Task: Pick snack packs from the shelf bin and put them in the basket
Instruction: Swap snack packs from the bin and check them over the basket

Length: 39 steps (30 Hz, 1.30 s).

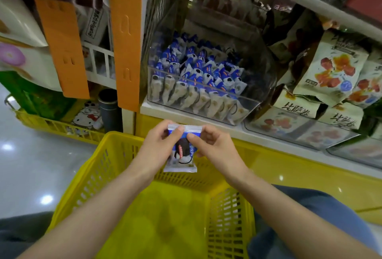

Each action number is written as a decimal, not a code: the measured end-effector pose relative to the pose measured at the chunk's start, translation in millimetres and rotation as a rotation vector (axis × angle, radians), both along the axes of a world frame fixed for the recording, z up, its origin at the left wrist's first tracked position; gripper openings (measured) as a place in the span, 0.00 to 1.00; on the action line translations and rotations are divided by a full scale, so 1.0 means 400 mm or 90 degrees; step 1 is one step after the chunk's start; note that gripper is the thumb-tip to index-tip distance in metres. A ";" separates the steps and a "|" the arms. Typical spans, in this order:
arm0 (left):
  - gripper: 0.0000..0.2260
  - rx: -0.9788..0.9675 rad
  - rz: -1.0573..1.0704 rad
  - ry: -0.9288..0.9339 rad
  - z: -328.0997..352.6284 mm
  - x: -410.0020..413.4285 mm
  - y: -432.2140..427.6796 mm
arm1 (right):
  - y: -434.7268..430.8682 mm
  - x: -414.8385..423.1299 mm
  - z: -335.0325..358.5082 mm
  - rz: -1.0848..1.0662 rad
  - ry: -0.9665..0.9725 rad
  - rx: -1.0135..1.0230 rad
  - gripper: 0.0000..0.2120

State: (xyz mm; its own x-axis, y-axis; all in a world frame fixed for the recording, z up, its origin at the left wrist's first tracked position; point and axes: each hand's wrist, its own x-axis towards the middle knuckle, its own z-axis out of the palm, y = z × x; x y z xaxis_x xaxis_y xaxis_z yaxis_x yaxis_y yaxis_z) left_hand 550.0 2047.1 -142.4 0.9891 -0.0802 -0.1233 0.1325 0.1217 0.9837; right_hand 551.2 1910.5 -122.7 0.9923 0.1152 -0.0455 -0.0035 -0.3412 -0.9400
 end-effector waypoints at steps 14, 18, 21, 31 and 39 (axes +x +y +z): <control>0.06 -0.015 -0.024 0.097 -0.016 -0.005 -0.008 | -0.026 0.003 -0.015 0.037 -0.245 -0.272 0.06; 0.11 -0.011 -0.045 0.137 -0.020 -0.007 -0.012 | -0.038 0.016 0.005 -0.072 -0.074 -0.040 0.07; 0.15 -0.028 0.006 0.112 -0.020 -0.006 -0.009 | -0.044 0.020 0.018 -0.130 0.062 0.139 0.07; 0.05 0.032 0.157 -0.008 -0.042 0.010 0.014 | -0.045 -0.001 -0.039 0.048 0.100 -0.340 0.26; 0.07 0.191 0.025 -0.084 -0.042 -0.005 0.000 | -0.024 -0.013 -0.040 0.026 -0.085 -0.162 0.06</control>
State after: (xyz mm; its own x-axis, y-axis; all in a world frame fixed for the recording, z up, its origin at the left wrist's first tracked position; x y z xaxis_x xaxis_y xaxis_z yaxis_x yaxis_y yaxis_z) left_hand 547.9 2047.3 -159.2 0.9998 -0.0205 -0.0064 0.0028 -0.1743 0.9847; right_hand 546.1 1900.9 -138.7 0.9863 0.1563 0.0529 0.1330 -0.5633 -0.8155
